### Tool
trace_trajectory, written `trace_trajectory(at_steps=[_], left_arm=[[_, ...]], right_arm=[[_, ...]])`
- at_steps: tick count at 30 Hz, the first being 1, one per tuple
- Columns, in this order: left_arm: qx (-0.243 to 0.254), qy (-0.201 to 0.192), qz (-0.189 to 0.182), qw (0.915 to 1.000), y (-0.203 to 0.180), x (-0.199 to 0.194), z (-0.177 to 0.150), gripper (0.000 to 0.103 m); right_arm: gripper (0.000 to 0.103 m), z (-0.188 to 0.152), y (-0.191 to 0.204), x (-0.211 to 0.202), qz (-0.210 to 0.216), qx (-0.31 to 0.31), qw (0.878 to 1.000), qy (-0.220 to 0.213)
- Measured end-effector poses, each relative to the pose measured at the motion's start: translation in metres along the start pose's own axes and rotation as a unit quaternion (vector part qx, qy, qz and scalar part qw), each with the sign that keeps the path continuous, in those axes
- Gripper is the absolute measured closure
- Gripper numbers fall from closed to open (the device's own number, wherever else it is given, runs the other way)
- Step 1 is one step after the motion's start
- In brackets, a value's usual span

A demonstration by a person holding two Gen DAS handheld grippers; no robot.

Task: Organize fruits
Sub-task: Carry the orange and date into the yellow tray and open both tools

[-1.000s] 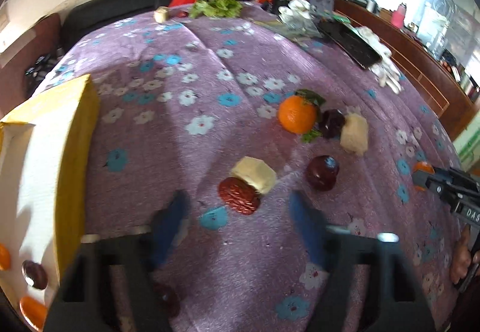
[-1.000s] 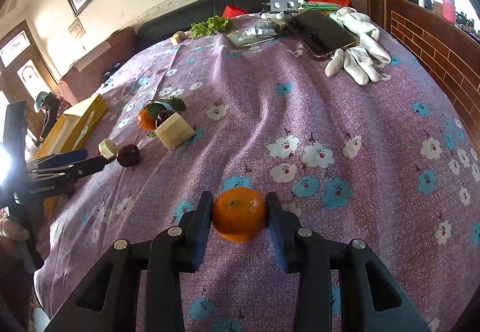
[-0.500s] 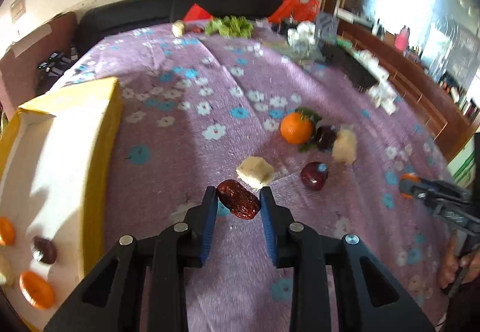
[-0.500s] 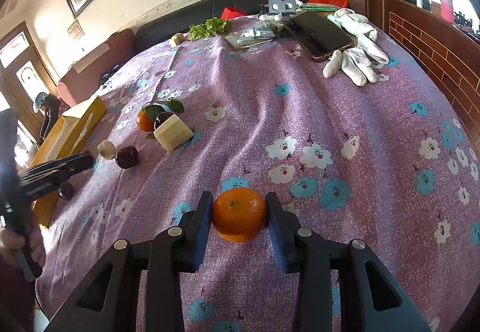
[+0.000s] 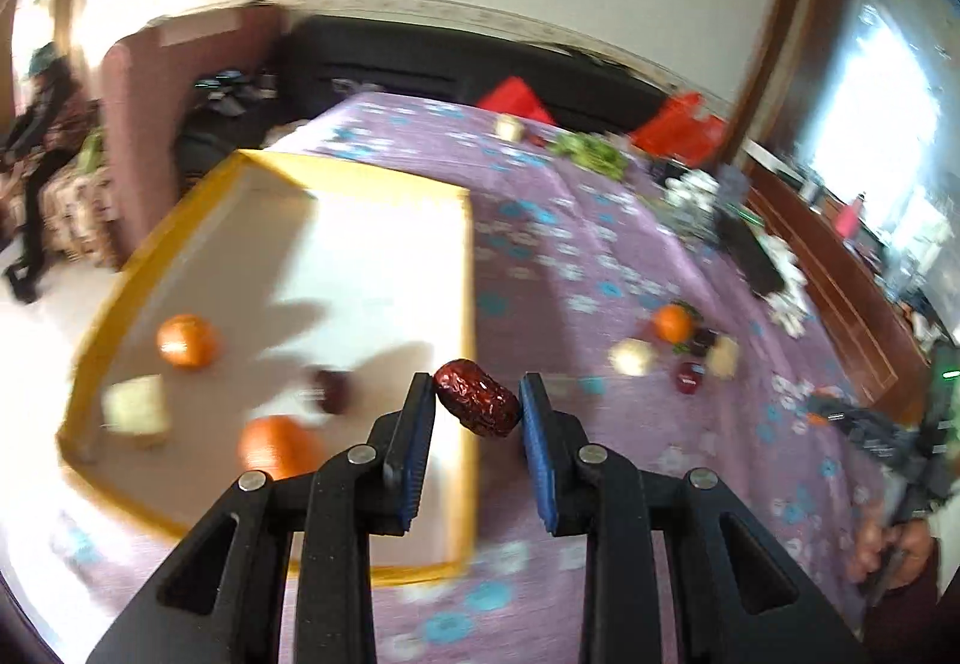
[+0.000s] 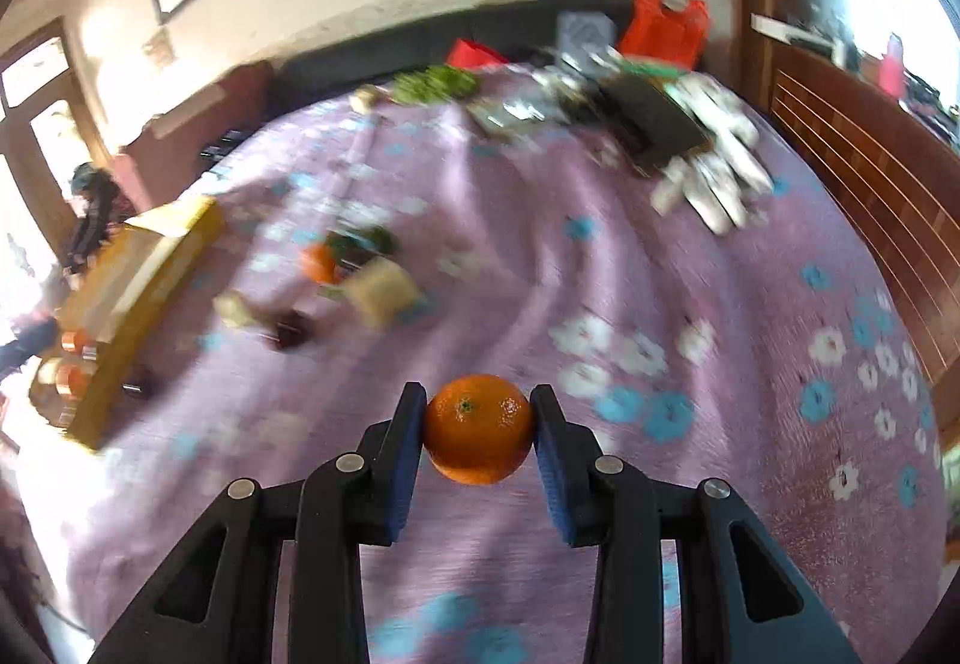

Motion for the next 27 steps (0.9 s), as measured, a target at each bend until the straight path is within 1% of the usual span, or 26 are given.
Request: trace_trajectory(at_steps=[3, 7, 9, 10, 14, 16, 19, 21, 25, 27], left_arm=[[-0.028, -0.014, 0.030, 0.9991, 0.031, -0.012, 0.001, 0.075], [-0.061, -0.014, 0.045, 0.9970, 0.063, -0.015, -0.004, 0.075], [-0.070, -0.008, 0.058, 0.9958, 0.076, -0.011, -0.008, 0.075], [-0.074, -0.005, 0.058, 0.9956, 0.081, -0.009, -0.010, 0.075], [-0.092, 0.011, 0.054, 0.9942, 0.103, 0.003, -0.013, 0.075], [-0.098, 0.021, 0.053, 0.9935, 0.111, 0.010, -0.013, 0.075], [-0.102, 0.032, 0.057, 0.9927, 0.121, 0.018, -0.013, 0.075], [-0.107, 0.038, 0.047, 0.9925, 0.125, 0.023, -0.013, 0.075], [-0.103, 0.042, 0.049, 0.9925, 0.125, 0.029, -0.013, 0.075], [-0.109, 0.042, 0.042, 0.9922, 0.124, 0.029, -0.013, 0.071]], right_arm=[[0.064, 0.017, 0.038, -0.025, 0.033, -0.034, 0.999, -0.016], [0.064, 0.039, 0.103, -0.036, 0.080, -0.087, 0.993, -0.016], [0.064, 0.046, 0.137, -0.030, 0.111, -0.106, 0.988, -0.002], [0.064, 0.049, 0.160, -0.024, 0.130, -0.119, 0.984, 0.009], [0.063, 0.044, 0.231, 0.006, 0.158, -0.168, 0.972, 0.040], [0.063, 0.038, 0.267, 0.028, 0.171, -0.190, 0.964, 0.068], [0.063, 0.027, 0.310, 0.054, 0.176, -0.220, 0.955, 0.093], [0.063, 0.020, 0.330, 0.068, 0.164, -0.236, 0.952, 0.106], [0.063, 0.001, 0.354, 0.095, 0.137, -0.263, 0.946, 0.128], [0.063, -0.004, 0.359, 0.102, 0.128, -0.275, 0.944, 0.129]])
Point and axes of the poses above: each gripper's, at about its wrist camera, not at the fingertips, and x roughly the way its jaws point, y to its left, z to its top, the point moved 5 cm from there along x, roughly the way its jaws point, and after that the axes turned 13 degrees about y, right-handed, at the moved point
